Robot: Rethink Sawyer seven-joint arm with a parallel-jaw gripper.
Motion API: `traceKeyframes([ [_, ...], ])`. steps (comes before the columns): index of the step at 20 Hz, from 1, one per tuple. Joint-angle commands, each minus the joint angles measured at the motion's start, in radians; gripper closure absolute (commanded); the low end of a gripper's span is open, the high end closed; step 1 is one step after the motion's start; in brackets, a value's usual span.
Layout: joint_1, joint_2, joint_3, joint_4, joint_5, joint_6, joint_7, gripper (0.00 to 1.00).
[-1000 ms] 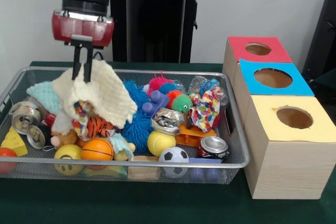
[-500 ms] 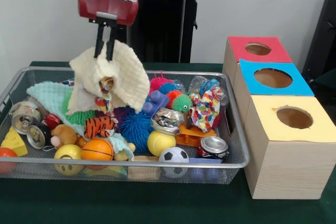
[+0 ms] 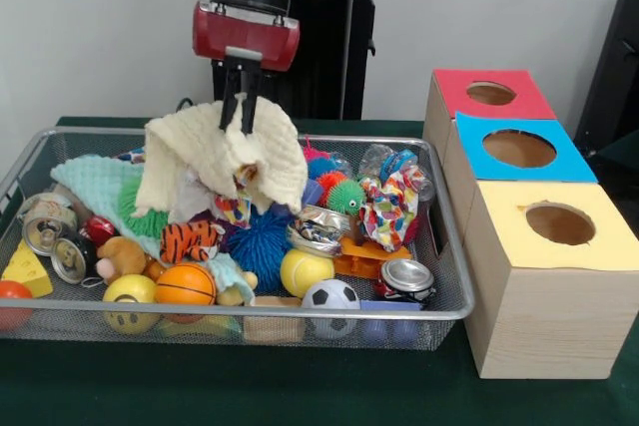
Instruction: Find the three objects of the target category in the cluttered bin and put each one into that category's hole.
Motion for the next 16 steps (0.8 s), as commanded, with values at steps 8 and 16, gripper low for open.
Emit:
traceKeyframes([
  [8,0.039,0.221,-0.029,0.032,0.147,-0.221,0.266,1.0],
  [16,0.014,0.238,-0.007,0.021,0.146,-0.225,0.239,1.0],
])
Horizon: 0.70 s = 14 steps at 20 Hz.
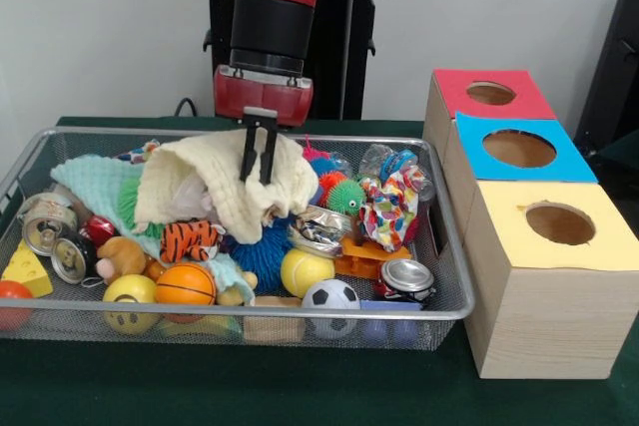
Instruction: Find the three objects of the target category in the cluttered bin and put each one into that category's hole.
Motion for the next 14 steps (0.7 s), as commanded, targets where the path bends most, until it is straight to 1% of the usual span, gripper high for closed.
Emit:
traceKeyframes([
  [1,-0.016,0.051,0.027,0.022,0.046,-0.047,0.239,1.0],
  [3,-0.011,0.038,0.022,0.026,0.049,-0.038,0.237,1.0],
  [5,-0.003,-0.001,0.017,0.032,0.057,-0.004,0.232,1.0],
  [6,0.002,-0.037,0.022,0.027,0.064,0.036,0.222,1.0],
  [7,0.012,-0.085,0.024,0.014,0.072,0.101,0.201,1.0],
  [8,0.008,-0.132,0.046,-0.004,0.075,0.173,0.174,1.0],
  [9,-0.007,-0.169,0.08,-0.021,0.066,0.223,0.144,1.0],
  [10,-0.029,-0.202,0.123,-0.038,0.046,0.248,0.114,1.0],
  [11,-0.029,-0.229,0.136,-0.053,0.023,0.234,0.097,1.0],
  [12,-0.02,-0.253,0.135,-0.067,-0.006,0.196,0.088,1.0],
  [13,-0.006,-0.271,0.123,-0.077,-0.032,0.144,0.088,1.0],
  [14,0.02,-0.283,0.095,-0.084,-0.041,0.099,0.093,1.0],
])
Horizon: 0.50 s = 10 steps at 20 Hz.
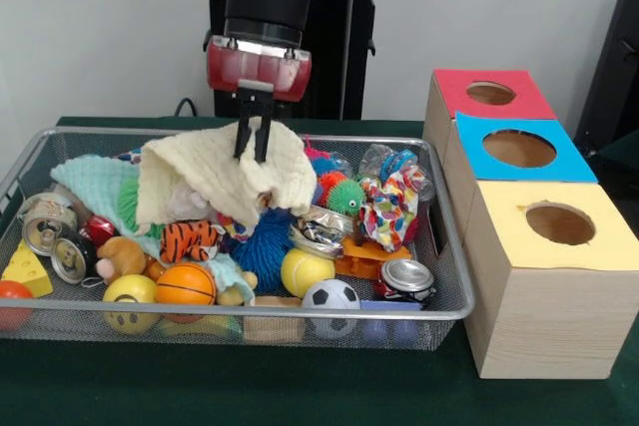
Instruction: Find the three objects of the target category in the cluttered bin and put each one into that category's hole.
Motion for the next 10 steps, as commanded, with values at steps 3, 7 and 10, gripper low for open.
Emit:
traceKeyframes([
  [3,0.132,-0.16,-0.06,-0.096,-0.015,-0.128,0.101,1.0],
  [7,0.241,-0.061,-0.228,-0.02,0.112,-0.492,0.118,1.0],
  [10,0.293,0.082,-0.291,0.064,0.234,-0.831,0.148,1.0],
])
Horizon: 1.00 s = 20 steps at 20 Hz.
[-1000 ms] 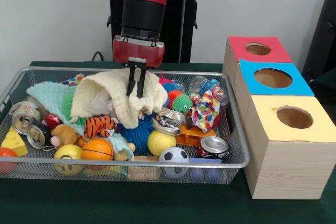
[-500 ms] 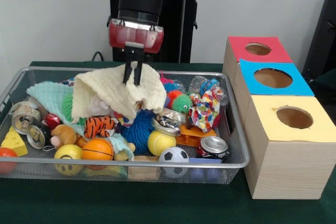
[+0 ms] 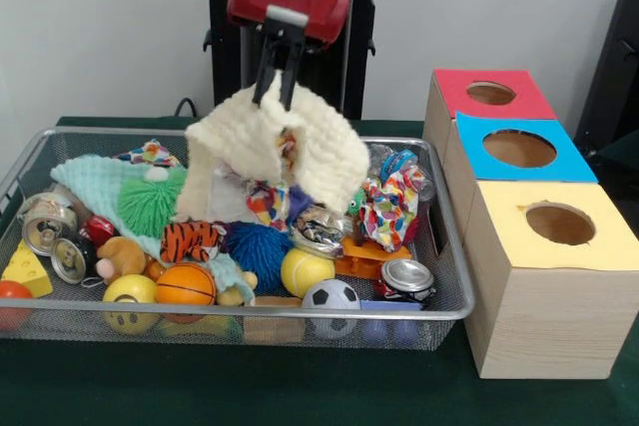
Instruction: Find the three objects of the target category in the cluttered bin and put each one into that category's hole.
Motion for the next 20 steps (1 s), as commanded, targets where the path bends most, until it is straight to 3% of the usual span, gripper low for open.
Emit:
traceKeyframes([
  [1,0.121,0.21,-0.162,0.102,0.232,-0.677,0.157,1.0],
  [3,0.144,0.269,-0.173,0.129,0.308,-0.812,0.174,1.0],
  [10,0.173,0.384,-0.15,0.192,0.496,-1.041,0.241,1.0],
  [15,0.17,0.451,-0.109,0.211,0.576,-1.128,0.297,1.0],
  [20,0.173,0.487,-0.097,0.211,0.6,-1.136,0.326,1.0],
])
